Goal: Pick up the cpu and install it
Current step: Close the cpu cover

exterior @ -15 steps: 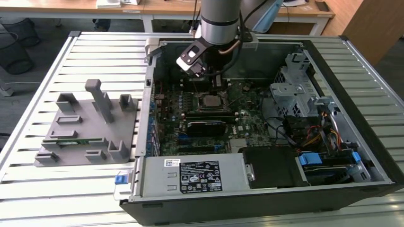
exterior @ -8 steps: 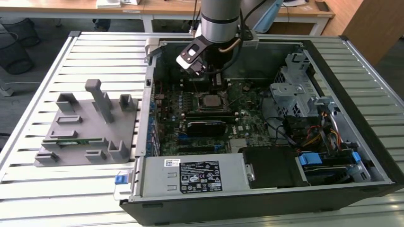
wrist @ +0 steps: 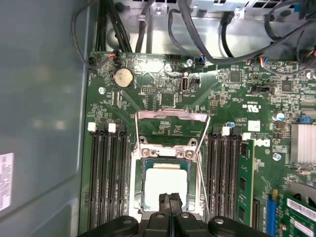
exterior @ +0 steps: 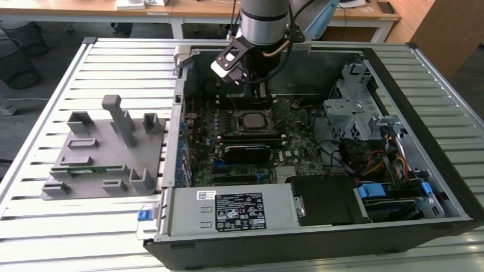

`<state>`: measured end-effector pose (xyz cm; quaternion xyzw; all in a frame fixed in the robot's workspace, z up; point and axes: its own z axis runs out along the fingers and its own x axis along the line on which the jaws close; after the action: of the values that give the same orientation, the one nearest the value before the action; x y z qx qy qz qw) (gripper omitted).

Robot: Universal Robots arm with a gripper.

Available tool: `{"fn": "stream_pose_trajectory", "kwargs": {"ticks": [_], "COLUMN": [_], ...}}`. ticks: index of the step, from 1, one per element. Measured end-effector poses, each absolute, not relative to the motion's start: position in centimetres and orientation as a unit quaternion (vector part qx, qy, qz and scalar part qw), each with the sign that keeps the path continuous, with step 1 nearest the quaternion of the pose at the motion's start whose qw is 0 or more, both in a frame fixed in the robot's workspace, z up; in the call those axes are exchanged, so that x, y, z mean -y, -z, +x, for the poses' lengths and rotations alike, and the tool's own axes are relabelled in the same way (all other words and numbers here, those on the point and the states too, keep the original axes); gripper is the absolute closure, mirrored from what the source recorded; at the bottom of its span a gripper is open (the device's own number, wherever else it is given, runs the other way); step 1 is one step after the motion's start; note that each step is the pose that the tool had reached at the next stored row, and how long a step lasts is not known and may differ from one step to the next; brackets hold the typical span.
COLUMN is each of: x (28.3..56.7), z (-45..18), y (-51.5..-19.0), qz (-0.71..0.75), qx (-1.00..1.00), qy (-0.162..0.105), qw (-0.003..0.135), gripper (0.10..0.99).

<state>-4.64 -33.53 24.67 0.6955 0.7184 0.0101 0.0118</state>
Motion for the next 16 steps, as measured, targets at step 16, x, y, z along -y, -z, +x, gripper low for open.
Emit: {"fn": "stream_pose_trajectory", "kwargs": {"ticks": [16], "x": [34.1], "z": [-4.6], "y": [-27.5], "qz": [0.696], "qx": [-0.718], "qy": [-0.01], "qw": [0.011], "gripper": [0.98]}}
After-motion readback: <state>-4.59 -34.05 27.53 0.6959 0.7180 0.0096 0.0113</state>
